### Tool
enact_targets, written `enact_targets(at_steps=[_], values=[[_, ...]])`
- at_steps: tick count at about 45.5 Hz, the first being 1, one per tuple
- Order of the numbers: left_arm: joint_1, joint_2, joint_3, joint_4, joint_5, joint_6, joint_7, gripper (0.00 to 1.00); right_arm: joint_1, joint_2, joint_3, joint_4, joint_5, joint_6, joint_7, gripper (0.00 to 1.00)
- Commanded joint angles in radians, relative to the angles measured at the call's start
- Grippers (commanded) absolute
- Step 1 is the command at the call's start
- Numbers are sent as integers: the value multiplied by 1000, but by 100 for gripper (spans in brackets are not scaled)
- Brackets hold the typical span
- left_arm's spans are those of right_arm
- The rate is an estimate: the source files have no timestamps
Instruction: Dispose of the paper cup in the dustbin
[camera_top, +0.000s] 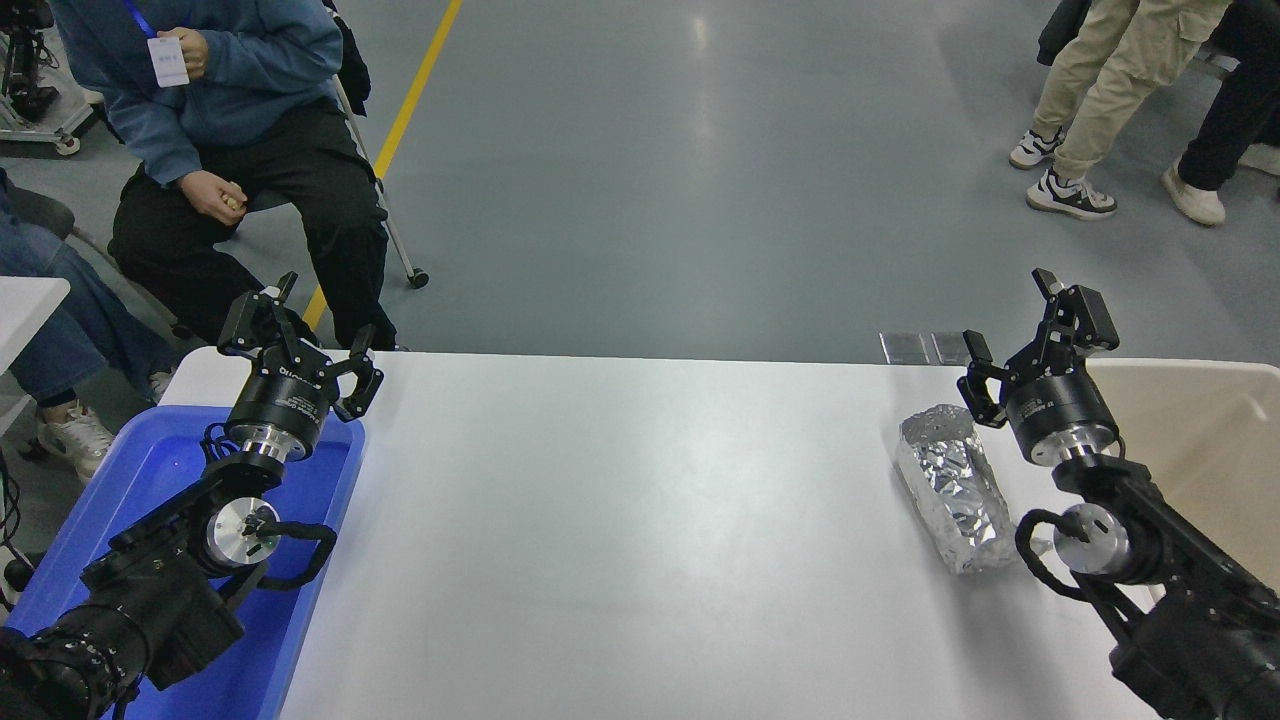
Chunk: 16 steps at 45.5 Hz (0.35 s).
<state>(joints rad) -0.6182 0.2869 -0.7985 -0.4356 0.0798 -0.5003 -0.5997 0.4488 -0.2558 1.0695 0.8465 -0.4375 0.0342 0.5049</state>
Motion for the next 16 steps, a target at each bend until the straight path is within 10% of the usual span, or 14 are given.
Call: enact_targets(at_steps=[1,16], values=[[0,0,-1,0,0,-1,0,100,-25,24,15,6,-9,3,21,99],[0,0,1,0,0,0,0,100,-33,23,6,-23,-9,-5,21,99]])
